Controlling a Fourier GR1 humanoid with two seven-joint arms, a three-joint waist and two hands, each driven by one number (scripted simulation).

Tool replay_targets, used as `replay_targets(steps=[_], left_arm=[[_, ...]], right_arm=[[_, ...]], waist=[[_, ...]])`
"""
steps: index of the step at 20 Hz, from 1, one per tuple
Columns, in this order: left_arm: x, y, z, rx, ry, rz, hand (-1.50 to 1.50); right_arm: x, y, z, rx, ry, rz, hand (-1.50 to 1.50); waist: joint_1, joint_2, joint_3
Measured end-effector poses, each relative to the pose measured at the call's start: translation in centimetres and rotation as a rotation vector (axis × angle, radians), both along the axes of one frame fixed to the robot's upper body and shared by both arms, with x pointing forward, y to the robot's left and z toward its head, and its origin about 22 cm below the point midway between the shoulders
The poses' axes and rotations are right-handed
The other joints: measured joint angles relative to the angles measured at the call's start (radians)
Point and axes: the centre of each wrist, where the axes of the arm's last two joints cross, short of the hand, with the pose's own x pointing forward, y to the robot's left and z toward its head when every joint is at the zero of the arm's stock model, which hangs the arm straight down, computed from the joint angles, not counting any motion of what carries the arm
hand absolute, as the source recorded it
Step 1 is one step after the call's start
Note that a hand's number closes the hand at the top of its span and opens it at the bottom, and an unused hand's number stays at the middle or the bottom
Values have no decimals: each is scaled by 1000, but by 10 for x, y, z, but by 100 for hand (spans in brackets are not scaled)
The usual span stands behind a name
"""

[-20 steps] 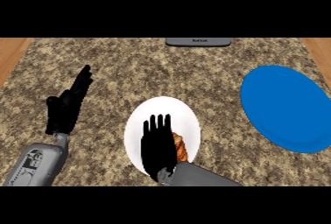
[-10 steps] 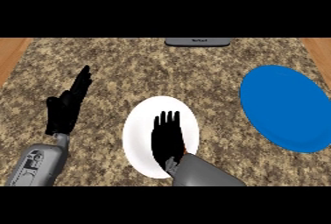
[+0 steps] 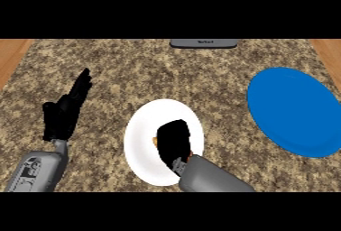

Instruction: Pick the croissant from the plate and place it in the plate

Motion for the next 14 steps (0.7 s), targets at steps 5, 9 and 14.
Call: replay_targets(steps=[5,9,14], left_arm=[[1,5,-5,2,4,33,0],[-3,18,-7,-2,10,91,0],[-9,27,-10,-4,19,134,0]], right_arm=[[19,-69,1,76,-15,-60,150],[46,-172,2,131,-15,-243,150],[62,-289,39,259,-114,-351,150]], waist=[[-33,-8,2],[-105,-6,8],[-147,-8,12]])
